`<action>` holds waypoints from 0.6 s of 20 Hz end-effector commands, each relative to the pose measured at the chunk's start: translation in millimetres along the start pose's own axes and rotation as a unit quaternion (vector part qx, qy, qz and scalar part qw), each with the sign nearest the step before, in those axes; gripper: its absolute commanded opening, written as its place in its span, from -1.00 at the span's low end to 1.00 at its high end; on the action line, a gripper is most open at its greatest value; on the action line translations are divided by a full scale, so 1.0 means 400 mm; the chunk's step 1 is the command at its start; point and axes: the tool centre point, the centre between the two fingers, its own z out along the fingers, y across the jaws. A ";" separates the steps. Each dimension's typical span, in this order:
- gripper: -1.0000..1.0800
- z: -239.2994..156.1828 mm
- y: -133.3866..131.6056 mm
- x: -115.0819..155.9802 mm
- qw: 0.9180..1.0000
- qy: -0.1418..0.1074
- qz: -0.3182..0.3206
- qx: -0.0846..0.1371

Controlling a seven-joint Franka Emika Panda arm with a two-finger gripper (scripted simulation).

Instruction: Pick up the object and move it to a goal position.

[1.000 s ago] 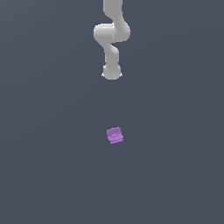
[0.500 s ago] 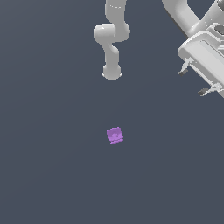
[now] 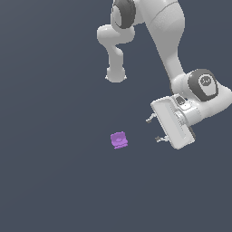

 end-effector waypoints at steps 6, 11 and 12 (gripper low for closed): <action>0.62 0.215 -0.037 -0.189 0.998 -0.024 -0.019 -0.061; 0.62 0.288 -0.040 -0.259 0.996 -0.034 -0.026 -0.081; 0.62 0.296 -0.040 -0.267 0.996 -0.036 -0.027 -0.083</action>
